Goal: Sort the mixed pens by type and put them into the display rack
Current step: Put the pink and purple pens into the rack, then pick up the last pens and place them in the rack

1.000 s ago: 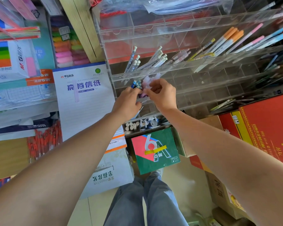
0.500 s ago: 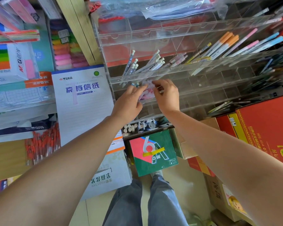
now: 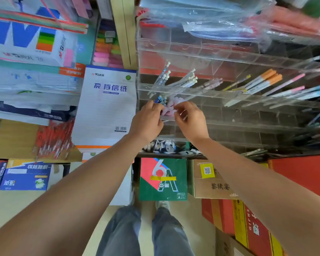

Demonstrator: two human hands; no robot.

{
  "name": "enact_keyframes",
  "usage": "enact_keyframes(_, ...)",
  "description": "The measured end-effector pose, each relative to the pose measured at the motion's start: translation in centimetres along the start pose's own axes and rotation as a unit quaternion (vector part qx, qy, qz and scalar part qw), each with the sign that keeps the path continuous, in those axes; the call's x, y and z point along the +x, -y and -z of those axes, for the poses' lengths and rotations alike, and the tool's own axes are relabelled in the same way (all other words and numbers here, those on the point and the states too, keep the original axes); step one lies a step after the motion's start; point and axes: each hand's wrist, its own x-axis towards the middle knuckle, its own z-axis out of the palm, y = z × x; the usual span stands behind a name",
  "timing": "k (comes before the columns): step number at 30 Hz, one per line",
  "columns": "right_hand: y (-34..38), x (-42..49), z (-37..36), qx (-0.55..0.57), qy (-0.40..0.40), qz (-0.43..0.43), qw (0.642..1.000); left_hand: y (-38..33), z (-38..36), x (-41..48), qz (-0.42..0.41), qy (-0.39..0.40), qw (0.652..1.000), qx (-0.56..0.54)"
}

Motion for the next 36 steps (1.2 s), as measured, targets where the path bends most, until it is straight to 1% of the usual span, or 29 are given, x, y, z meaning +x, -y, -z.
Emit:
enact_keyframes(3, 2.5, -0.6, -0.5, 0.008, 0.071, 0.029, 0.997, 1.4, 1.4, -2.4, 0.038, -0.036, 0.999, -0.016)
enact_keyframes(6, 6.1, -1.2, -2.7, 0.004, 0.135, 0.067, 0.989, 4.7, 3.1, -6.2, 0.082, -0.045, 0.996, -0.006)
enact_keyframes(9, 11.1, -2.0, -6.5, -0.024, 0.212, 0.105, 0.971, 9.9, 5.0, -10.3, 0.139, -0.022, 0.990, 0.003)
enact_keyframes(13, 19.1, -3.5, -13.5, -0.045, 0.322, 0.122, 0.938, 19.0, 7.2, -16.4, 0.211, 0.005, 0.977, -0.035)
enact_keyframes(15, 23.2, -4.6, -17.8, -0.034, 0.367, 0.134, 0.920, 24.1, 8.2, -19.7, 0.229, 0.041, 0.972, -0.034)
enact_keyframes(17, 27.3, -5.8, -22.5, -0.018, 0.396, 0.125, 0.909, 29.3, 9.3, -23.2, 0.239, 0.082, 0.967, -0.039)
enact_keyframes(19, 30.9, -7.0, -27.7, -0.006, 0.409, 0.116, 0.905, 34.6, 10.5, -26.4, 0.259, 0.101, 0.960, -0.036)
enact_keyframes(21, 34.2, -8.0, -32.8, -0.017, 0.411, 0.092, 0.907, 39.9, 11.4, -29.6, 0.290, 0.103, 0.951, -0.035)
enact_keyframes(24, 38.1, -9.1, -39.2, -0.021, 0.420, 0.052, 0.906, 47.1, 11.8, -33.5, 0.331, 0.092, 0.937, -0.066)
enact_keyframes(27, 40.8, -9.5, -43.7, -0.031, 0.442, 0.057, 0.895, 52.6, 11.9, -35.8, 0.361, 0.079, 0.922, -0.111)
enact_keyframes(29, 42.1, -9.1, -46.3, -0.041, 0.450, 0.055, 0.891, 55.6, 11.9, -36.2, 0.375, 0.069, 0.915, -0.132)
enact_keyframes(33, 43.8, -7.0, -51.2, -0.055, 0.440, 0.032, 0.895, 60.9, 12.1, -35.4, 0.392, 0.042, 0.905, -0.161)
enact_keyframes(36, 44.6, -5.0, -54.8, -0.056, 0.445, 0.004, 0.894, 64.5, 12.5, -33.7, 0.393, 0.041, 0.901, -0.179)
